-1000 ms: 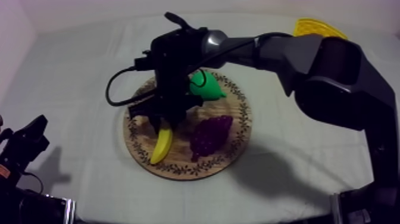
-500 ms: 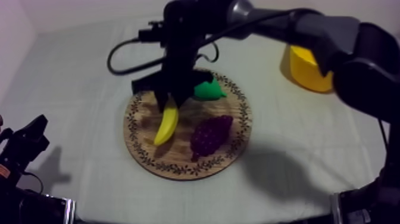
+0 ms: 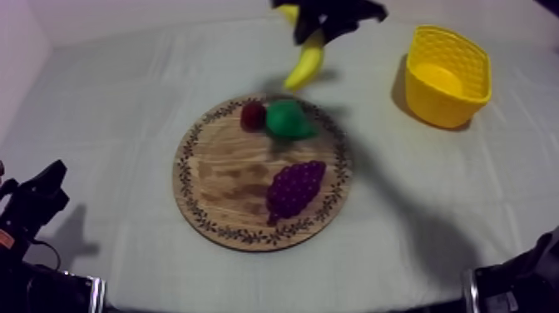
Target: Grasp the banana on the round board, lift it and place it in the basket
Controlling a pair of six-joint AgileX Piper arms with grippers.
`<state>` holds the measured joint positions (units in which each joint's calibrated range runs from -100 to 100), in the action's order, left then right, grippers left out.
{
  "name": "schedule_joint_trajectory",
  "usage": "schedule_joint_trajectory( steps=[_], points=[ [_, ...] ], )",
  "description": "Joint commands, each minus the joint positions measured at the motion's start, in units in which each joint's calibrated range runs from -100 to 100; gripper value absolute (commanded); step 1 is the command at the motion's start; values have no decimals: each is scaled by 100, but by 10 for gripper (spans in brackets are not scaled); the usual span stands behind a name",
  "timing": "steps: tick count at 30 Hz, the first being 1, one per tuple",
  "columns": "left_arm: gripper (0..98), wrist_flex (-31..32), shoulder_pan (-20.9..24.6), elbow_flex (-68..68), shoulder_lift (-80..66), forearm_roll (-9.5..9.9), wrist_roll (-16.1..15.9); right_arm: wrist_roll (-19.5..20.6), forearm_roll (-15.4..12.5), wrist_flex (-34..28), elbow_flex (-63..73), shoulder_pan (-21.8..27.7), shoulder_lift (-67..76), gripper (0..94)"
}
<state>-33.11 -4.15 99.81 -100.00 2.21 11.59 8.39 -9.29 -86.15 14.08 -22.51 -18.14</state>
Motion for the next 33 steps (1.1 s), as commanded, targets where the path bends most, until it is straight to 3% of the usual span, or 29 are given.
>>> schedule_joint_trajectory(
  steps=[1,7,14,28,33],
  points=[
    [1,5,-1,-3,0,1,1,-97,26,97,-64,570,132,123],
    [1,5,-1,-3,0,1,1,-306,121,260,-84,1421,68,135],
    [1,5,-1,-3,0,1,1,-411,332,441,46,2014,-575,117],
    [1,5,-1,-3,0,1,0,-484,543,674,345,2484,-1580,133],
    [1,5,-1,-3,0,1,1,-560,573,694,247,2538,-1619,261]
  ],
)
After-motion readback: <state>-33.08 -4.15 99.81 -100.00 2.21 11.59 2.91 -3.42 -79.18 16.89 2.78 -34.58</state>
